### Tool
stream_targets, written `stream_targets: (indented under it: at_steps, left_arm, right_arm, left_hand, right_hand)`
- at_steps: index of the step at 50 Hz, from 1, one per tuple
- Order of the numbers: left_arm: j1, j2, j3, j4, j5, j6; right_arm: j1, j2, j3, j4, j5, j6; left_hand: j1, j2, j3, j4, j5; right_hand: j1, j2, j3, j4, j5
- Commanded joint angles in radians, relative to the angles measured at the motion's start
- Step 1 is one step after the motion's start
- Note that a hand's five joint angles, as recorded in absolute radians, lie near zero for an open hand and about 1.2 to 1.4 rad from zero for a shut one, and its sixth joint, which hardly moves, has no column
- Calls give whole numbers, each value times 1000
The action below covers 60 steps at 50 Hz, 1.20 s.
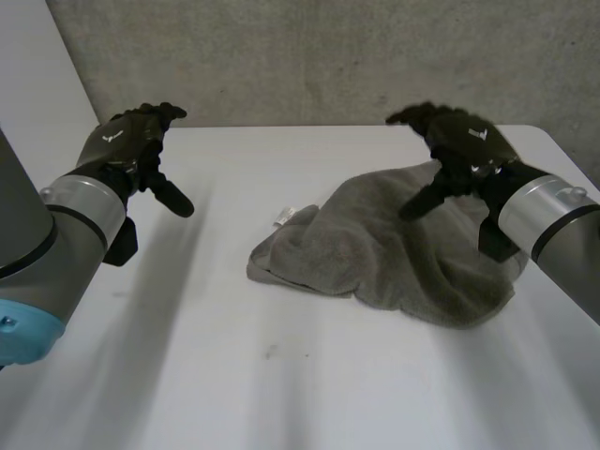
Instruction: Fold the towel.
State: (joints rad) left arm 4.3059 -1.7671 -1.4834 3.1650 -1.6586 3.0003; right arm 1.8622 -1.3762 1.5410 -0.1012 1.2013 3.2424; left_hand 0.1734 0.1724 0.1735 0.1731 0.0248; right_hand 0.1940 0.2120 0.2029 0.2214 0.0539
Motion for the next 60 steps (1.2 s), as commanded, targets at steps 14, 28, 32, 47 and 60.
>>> stream_targets:
  at_steps: [14,28,32,47,60]
  left_arm:
    - [-14,-75,23,-37,7,51]
    - [-37,-163,23,-36,92,52]
    - [-37,-173,23,-34,94,52]
    - [-58,-323,52,16,249,97]
    - [-106,-523,198,10,223,170]
  right_arm:
    - [0,114,-76,209,196,-271]
    - [-116,98,209,-130,164,-394]
    - [-121,98,208,-143,161,-447]
    - [-245,169,162,-104,31,-849]
    - [-267,287,128,-55,-6,-911]
  left_hand:
    - [52,53,52,52,26]
    - [102,103,102,102,76]
    - [108,109,107,108,82]
    - [457,458,457,457,431]
    - [392,393,392,393,367]
  right_hand:
    - [-19,-38,-28,-47,-54]
    - [-19,-38,-28,-47,-54]
    - [-19,-38,-28,-47,-54]
    - [234,216,225,207,200]
    - [232,213,223,204,197]
